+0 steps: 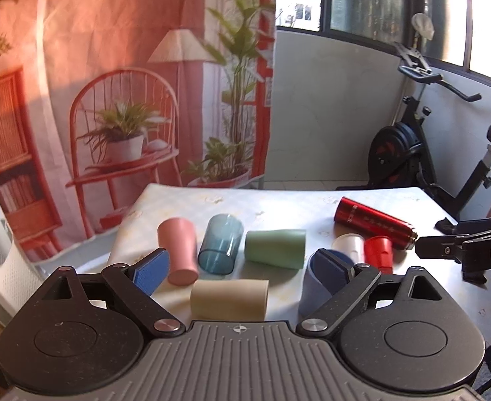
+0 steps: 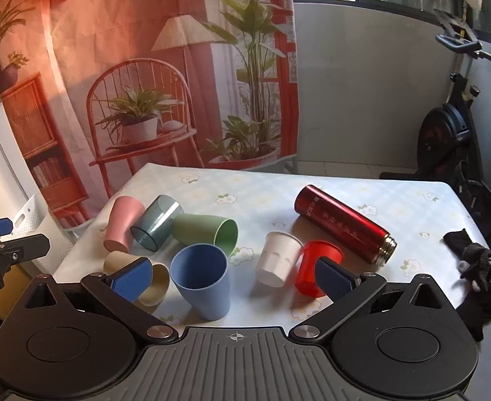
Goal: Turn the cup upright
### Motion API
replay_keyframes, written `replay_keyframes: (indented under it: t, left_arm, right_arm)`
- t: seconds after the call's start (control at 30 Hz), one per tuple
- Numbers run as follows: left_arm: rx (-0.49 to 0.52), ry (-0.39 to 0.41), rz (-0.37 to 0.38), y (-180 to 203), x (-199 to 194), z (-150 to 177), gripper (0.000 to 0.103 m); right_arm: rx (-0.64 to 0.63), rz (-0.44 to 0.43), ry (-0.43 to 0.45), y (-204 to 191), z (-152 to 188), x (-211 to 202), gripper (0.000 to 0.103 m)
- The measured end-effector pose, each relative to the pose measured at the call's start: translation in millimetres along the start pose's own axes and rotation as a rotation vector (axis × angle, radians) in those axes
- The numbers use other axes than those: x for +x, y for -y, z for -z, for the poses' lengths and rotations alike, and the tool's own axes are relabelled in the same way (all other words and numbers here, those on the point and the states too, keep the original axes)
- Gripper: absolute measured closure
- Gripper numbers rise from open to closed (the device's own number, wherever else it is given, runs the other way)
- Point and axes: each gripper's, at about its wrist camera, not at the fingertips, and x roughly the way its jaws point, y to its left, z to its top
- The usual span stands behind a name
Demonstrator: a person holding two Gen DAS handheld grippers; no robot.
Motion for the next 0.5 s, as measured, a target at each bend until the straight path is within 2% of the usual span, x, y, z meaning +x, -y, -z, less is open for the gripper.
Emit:
replay_keyframes:
  t: [0.2, 0.5]
  left_arm:
    - [0.013, 0.06, 0.027, 14, -26, -12, 0.005]
    - [0.018, 0.084, 0.044, 24, -39, -17, 0.004]
  right_arm:
    - [0.023, 0.005, 0.023, 2, -2, -24, 0.0]
    - [0.008, 0.017, 0.034, -3, -1, -37, 0.0]
